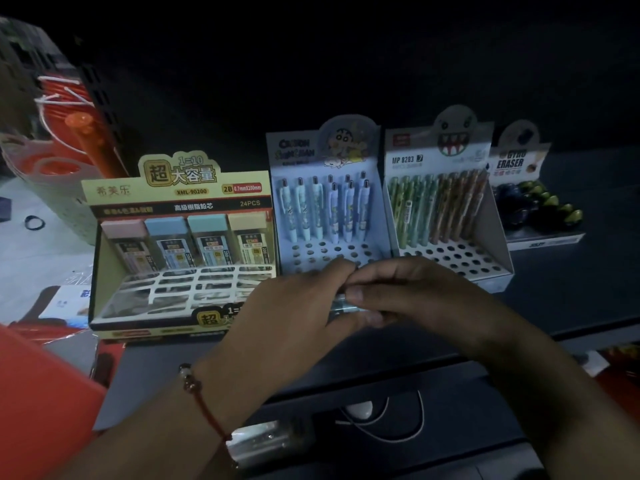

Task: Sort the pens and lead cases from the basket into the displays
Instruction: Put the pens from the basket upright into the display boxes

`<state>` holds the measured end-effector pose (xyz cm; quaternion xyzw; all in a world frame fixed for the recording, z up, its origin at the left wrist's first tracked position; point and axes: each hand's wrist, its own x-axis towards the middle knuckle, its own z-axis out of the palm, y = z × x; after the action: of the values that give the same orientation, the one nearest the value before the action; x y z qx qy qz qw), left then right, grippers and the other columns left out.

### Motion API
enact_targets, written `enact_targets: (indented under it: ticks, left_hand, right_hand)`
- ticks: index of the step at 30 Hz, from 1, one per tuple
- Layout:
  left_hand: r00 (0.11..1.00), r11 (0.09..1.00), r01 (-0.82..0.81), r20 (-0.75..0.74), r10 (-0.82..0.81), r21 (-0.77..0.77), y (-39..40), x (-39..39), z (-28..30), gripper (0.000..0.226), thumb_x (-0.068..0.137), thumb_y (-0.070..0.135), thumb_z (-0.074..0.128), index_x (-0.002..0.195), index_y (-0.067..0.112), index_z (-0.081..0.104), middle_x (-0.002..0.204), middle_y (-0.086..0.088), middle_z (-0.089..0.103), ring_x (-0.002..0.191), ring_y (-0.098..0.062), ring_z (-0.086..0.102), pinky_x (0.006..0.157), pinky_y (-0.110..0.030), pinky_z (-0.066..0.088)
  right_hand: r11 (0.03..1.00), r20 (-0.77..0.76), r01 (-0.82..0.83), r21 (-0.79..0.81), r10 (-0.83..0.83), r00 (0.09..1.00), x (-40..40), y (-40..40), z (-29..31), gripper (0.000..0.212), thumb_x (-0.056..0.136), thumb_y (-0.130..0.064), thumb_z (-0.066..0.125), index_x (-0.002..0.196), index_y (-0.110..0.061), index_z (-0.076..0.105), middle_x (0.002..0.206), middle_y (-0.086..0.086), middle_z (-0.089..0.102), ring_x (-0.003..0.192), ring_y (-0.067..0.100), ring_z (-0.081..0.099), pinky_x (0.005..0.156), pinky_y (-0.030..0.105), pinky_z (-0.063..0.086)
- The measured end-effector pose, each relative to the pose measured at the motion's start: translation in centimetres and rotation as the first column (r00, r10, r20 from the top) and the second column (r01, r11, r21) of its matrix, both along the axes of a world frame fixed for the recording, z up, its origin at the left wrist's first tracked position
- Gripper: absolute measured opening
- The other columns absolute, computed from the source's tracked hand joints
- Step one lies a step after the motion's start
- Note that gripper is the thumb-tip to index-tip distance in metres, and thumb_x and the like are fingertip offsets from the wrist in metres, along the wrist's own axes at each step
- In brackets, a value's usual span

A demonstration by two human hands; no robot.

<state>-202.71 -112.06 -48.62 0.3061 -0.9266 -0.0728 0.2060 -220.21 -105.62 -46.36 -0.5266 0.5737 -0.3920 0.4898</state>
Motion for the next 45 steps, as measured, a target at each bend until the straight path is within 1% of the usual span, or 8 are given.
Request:
enact_targets:
  ticks: [6,15,21,25,29,34,38,45]
  left_hand:
    - [1.0,0.998,0.01,0.02,-0.008,-0.065,0.3,-0.2,-0.3,0.048,0.081,0.076,0.034,0.113,0.04,0.04,0.066,0.022,0.039,0.052,0.0,0.034,0.051,-0.009,0.024]
    - [1.0,0.997,-0.001,-0.021,0.0,-0.082,0.6,0.0,0.0,0.042,0.093,0.063,0.035,0.123,0.038,0.05,0.071,0.017,0.05,0.056,-0.001,0.034,0.05,-0.007,0.019]
    - [0.999,0.995,-0.035,0.038,0.038,-0.088,0.5,0.2,0.1,0.045,0.096,0.056,0.028,0.131,0.035,0.046,0.07,0.016,0.033,0.057,-0.005,0.036,0.049,-0.026,0.031]
    - [0.998,0.995,-0.06,0.032,0.063,-0.079,-0.1,1.0,-0.1,0.043,0.099,0.048,0.026,0.132,0.032,0.047,0.092,0.008,0.063,0.07,-0.016,0.06,0.055,-0.03,0.044]
    - [0.993,0.991,-0.12,0.0,0.12,-0.059,-0.7,1.6,-0.1,0.043,0.1,0.042,0.03,0.139,0.031,0.045,0.113,0.007,0.064,0.089,-0.017,0.064,0.066,-0.03,0.049]
    - [0.982,0.98,-0.186,-0.034,0.184,-0.07,-1.0,2.2,-0.1,0.046,0.095,0.019,0.058,0.14,0.029,0.051,0.106,0.003,0.067,0.079,-0.021,0.066,0.058,-0.032,0.051]
    - [0.977,0.978,-0.203,-0.078,0.199,-0.052,-1.7,2.7,0.0,0.055,0.091,0.005,0.056,0.141,0.027,0.049,0.1,-0.002,0.061,0.081,-0.024,0.061,0.065,-0.038,0.052]
    - [0.989,0.988,-0.139,-0.051,0.136,-0.068,-2.3,3.2,-1.1,0.038,0.091,0.014,0.061,0.126,0.03,0.061,0.093,0.006,0.064,0.082,-0.021,0.06,0.077,-0.038,0.051]
  right_hand:
    - [0.998,0.009,0.056,0.023,-0.056,0.998,-0.4,0.4,-0.1,0.018,0.092,-0.014,0.066,0.106,-0.009,0.076,0.103,0.011,0.076,0.096,0.028,0.072,0.082,0.028,0.059]
    - [0.967,0.098,0.248,0.06,-0.253,0.962,-1.8,-0.5,-0.4,0.015,0.092,-0.021,0.066,0.092,-0.012,0.079,0.096,0.016,0.076,0.078,0.019,0.069,0.07,0.026,0.056]
    - [0.962,0.105,0.273,0.033,-0.275,0.956,-1.7,-1.4,-0.5,0.016,0.092,-0.021,0.065,0.087,-0.015,0.08,0.093,0.014,0.076,0.075,0.015,0.069,0.068,0.025,0.055]
    - [0.934,0.085,0.358,-0.008,-0.356,0.931,-2.3,-2.3,-0.6,0.018,0.095,-0.025,0.063,0.088,-0.017,0.077,0.08,0.004,0.075,0.073,0.013,0.068,0.071,0.027,0.055]
    - [0.901,0.166,0.431,-0.044,-0.419,0.893,-3.1,-3.1,-1.0,0.029,0.096,-0.033,0.06,0.099,-0.005,0.071,0.075,0.001,0.068,0.068,0.012,0.061,0.062,0.023,0.051]
    - [0.866,0.227,0.489,-0.104,-0.458,0.859,-3.0,-4.1,-1.5,0.033,0.095,-0.036,0.06,0.099,-0.004,0.067,0.077,0.002,0.064,0.073,0.016,0.058,0.067,0.024,0.051]
    - [0.773,0.275,0.592,-0.228,-0.532,0.801,-2.3,-4.9,-1.5,0.03,0.093,-0.033,0.063,0.093,-0.004,0.069,0.081,0.006,0.067,0.075,0.015,0.062,0.065,0.02,0.055]
    - [0.686,-0.134,0.433,-0.584,-0.608,0.782,0.4,-7.2,-1.2,0.008,0.091,-0.027,0.071,0.099,-0.028,0.07,0.073,-0.011,0.067,0.064,-0.003,0.062,0.06,0.007,0.046]
